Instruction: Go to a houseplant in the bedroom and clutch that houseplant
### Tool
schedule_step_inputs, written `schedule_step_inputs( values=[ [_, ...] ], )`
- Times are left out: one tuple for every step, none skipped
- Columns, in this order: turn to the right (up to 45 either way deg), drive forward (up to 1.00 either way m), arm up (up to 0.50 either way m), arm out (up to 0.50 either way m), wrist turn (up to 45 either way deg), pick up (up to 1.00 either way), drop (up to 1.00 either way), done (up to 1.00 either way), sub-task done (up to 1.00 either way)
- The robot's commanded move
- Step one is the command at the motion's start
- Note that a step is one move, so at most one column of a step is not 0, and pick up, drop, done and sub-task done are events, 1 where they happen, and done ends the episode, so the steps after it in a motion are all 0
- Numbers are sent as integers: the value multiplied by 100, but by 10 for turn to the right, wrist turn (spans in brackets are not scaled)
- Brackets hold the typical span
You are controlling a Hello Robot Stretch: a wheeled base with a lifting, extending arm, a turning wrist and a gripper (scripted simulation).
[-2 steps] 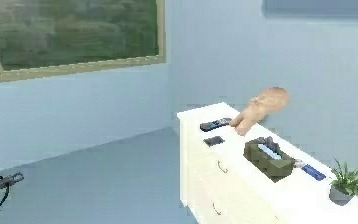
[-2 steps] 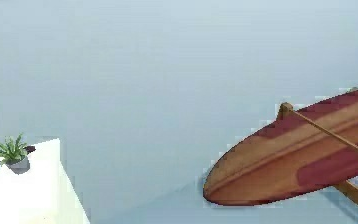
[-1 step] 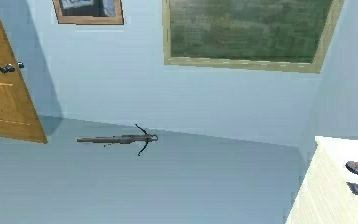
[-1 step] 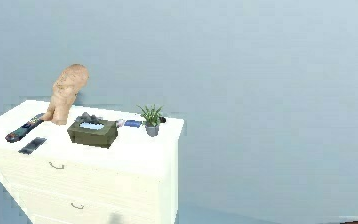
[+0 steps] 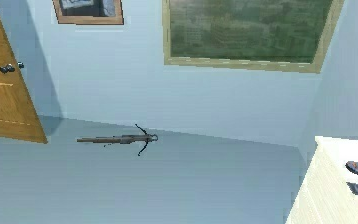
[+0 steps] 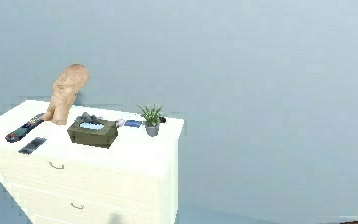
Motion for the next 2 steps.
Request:
schedule_step_inputs(
  values=[
    [0,0,38,0,0,0,0,0,0],
    [0,0,0,44,0,0,0,0,0]
  ],
)
